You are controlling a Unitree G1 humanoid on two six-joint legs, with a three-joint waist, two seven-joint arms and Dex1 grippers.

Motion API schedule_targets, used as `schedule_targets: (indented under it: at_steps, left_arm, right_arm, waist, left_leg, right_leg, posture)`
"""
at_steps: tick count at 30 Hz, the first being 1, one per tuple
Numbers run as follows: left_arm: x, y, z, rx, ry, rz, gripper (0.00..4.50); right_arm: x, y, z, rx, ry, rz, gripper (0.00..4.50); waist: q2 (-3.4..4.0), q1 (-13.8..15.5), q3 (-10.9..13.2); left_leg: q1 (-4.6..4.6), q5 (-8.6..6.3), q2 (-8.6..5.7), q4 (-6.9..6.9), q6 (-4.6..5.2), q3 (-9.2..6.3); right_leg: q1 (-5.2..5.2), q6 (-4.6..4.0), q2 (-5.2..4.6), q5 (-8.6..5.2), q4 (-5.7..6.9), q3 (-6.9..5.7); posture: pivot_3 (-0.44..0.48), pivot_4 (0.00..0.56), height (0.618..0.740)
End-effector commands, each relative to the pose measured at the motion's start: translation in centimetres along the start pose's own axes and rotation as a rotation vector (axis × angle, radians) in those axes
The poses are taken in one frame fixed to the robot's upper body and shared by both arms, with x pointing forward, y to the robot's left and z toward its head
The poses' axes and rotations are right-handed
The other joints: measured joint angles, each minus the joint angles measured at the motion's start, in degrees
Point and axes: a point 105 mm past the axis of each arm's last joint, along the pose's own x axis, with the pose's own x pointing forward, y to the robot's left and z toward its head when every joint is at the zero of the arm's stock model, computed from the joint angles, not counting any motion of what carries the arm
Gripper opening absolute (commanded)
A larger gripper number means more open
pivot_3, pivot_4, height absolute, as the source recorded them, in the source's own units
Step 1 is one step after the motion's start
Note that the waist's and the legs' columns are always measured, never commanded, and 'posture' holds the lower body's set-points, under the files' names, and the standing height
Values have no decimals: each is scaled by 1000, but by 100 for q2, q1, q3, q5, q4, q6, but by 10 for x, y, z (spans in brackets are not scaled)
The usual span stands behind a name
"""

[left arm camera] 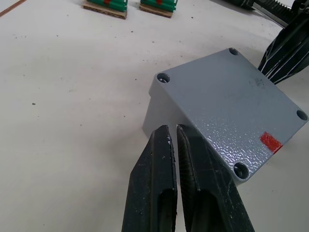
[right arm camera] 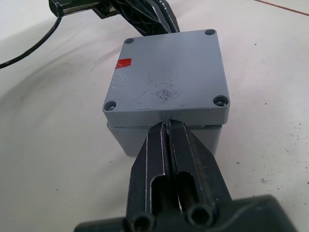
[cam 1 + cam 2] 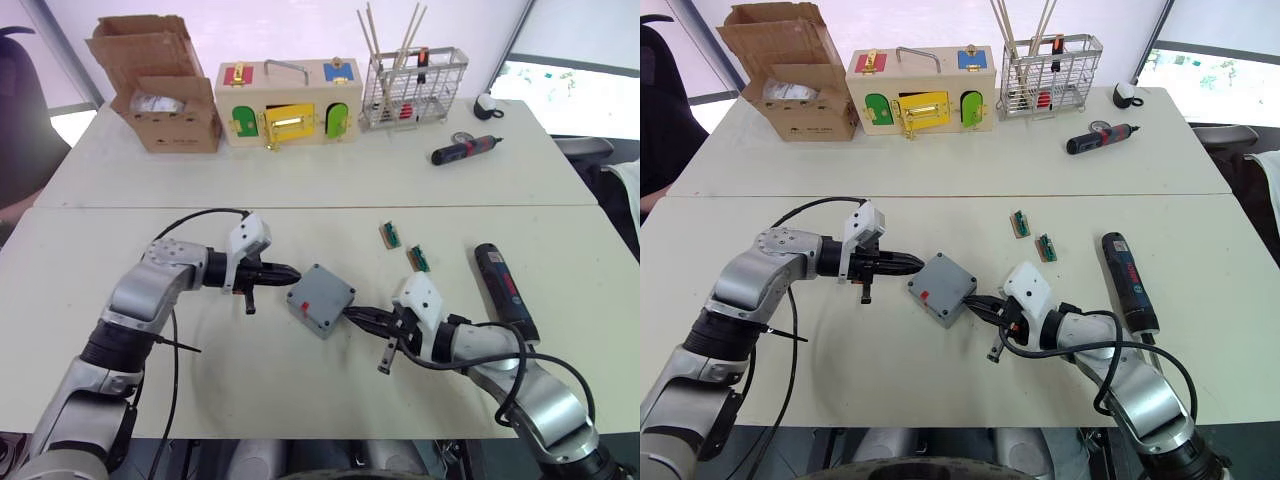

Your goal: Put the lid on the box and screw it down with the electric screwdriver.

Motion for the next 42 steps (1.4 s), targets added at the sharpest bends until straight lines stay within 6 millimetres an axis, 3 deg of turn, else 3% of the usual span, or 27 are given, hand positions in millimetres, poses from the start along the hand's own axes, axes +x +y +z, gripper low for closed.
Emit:
schedule_targets:
  at_steps: [1,20,32,42]
  left_arm:
    - [7,-10,8,45,-17,-58,192]
    - [1,-1,6,40,-12,-6,192]
    - [3,-5,13,43,-29,-14,192]
    - [4,-8,12,41,-21,-36,192]
  right_arm:
    - [-4,2,18,-31,-65,0,42]
    - [2,3,21,-31,-82,23,42]
    - [0,8,16,-36,-61,42,42]
    - [-3,-1,14,-45,-53,-4,42]
  waist:
    - [0,-1,0]
    - [0,-4,0]
    - [0,2,0]
    - [0,1,0]
  left_leg:
    - [0,0,0,0,0,0]
    - [0,0,0,2,0,0]
    - [-1,0,0,6,0,0]
    - [-2,0,0,9,0,-1]
  right_leg:
    - [0,0,0,0,0,0]
    - [0,0,0,0,1,0]
    - [0,0,0,0,2,0]
    - [0,0,1,0,3,0]
  posture:
    - [0,150,740]
    - [0,150,740]
    - [0,150,740]
    - [0,150,740]
